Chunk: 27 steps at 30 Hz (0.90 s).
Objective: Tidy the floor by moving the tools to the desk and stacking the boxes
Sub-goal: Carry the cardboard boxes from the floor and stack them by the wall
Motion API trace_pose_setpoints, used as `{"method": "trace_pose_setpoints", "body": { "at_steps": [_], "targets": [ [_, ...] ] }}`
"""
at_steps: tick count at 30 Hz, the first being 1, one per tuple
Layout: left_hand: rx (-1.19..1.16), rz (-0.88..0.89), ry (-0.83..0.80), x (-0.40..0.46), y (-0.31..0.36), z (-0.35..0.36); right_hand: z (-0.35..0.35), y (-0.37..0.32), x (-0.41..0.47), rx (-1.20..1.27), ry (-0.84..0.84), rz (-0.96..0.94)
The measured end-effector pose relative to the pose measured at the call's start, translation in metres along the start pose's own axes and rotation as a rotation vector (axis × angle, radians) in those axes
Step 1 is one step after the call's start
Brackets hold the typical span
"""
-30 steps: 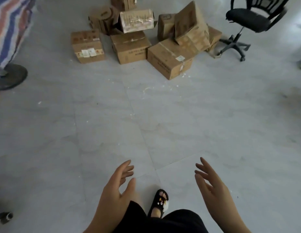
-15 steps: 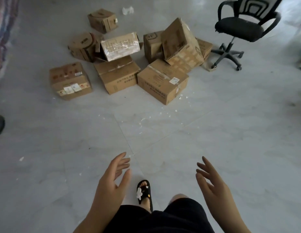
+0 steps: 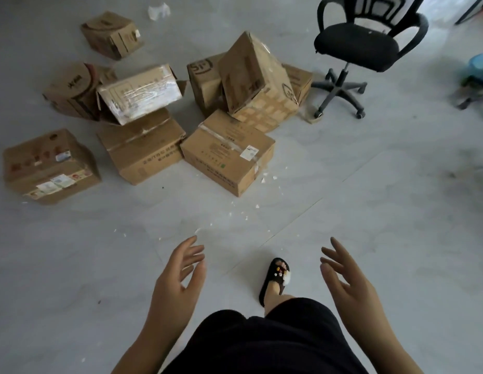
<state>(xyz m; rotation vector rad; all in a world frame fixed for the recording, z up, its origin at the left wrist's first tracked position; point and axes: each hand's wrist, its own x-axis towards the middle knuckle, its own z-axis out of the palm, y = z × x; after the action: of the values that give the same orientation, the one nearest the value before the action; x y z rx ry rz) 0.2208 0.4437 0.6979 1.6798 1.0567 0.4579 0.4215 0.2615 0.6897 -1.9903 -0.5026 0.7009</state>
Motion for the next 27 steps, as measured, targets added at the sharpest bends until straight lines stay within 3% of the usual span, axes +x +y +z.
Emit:
{"method": "trace_pose_setpoints", "body": {
  "at_steps": [9,22,27],
  "targets": [
    [-0.024,0.008,0.057,0.142,0.074,0.081,-0.073,-0.041,0.18,-0.022,-0.044,-0.039],
    [-0.15,-0.168,0.244,0.41,0.116,0.119,-0.066,-0.108,0.484,-0.127,-0.142,-0.083],
    [-0.124,-0.262,0.29,0.487,0.123,0.131,-0.057,-0.142,0.594,-0.215,-0.283,-0.094]
  ]
}}
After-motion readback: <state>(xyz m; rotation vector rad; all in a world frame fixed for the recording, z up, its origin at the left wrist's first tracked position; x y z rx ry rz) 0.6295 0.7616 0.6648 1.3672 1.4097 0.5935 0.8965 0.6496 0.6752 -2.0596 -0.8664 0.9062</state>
